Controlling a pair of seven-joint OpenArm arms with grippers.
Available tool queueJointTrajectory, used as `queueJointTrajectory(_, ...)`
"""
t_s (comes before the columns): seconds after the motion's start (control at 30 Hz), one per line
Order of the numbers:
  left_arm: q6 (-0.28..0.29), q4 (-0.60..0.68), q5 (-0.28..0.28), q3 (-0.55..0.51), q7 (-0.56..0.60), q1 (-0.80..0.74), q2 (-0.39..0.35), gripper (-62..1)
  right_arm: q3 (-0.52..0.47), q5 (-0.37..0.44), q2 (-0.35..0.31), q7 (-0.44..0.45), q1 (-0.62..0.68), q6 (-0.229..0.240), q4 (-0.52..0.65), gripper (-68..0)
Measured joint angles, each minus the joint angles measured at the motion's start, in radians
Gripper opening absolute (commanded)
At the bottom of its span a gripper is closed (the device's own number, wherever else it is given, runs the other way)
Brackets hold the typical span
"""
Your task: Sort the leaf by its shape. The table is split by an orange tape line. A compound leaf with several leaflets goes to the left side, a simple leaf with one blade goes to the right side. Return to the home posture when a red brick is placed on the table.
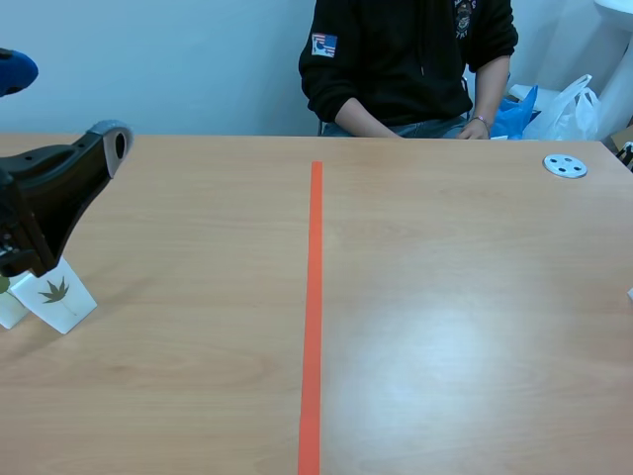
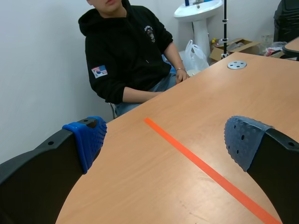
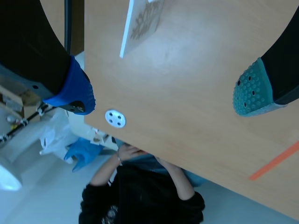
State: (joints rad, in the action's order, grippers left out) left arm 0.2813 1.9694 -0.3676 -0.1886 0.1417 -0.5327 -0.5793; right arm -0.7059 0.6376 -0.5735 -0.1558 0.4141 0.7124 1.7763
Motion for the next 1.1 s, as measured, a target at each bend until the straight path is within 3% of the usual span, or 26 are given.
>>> queueJointTrajectory(0.17,0.0,0.0,0.0,0.0,0.001,0.0,0.0,-6.7,0.0,0.003,0.003,-0.036,0.002,0.0,0.135,-6.9)
queueJointTrajectory(0.33,0.0,0.0,0.0,0.0,0.001,0.0,0.0,-6.7,0.008,0.075,0.014,-0.045,0.003,-0.029,0.216,-6.9)
queueJointTrajectory(0.5,0.0,0.0,0.0,0.0,0.005,0.0,0.001,-6.7,0.073,0.139,0.014,-0.045,0.005,-0.037,0.22,-6.9)
queueJointTrajectory(0.77,0.0,0.0,0.0,0.0,0.005,0.0,0.003,-6.7,0.196,0.149,0.014,-0.016,0.005,-0.035,0.209,-6.9)
queueJointTrajectory(0.87,0.0,0.0,0.0,0.0,0.008,0.0,0.003,-6.7,0.217,0.15,0.014,0.023,0.005,-0.035,0.209,-6.9)
queueJointTrajectory(1.1,0.0,0.0,0.0,0.0,0.011,0.0,0.003,-6.7,0.219,0.149,0.014,0.024,0.005,-0.035,0.209,-6.9)
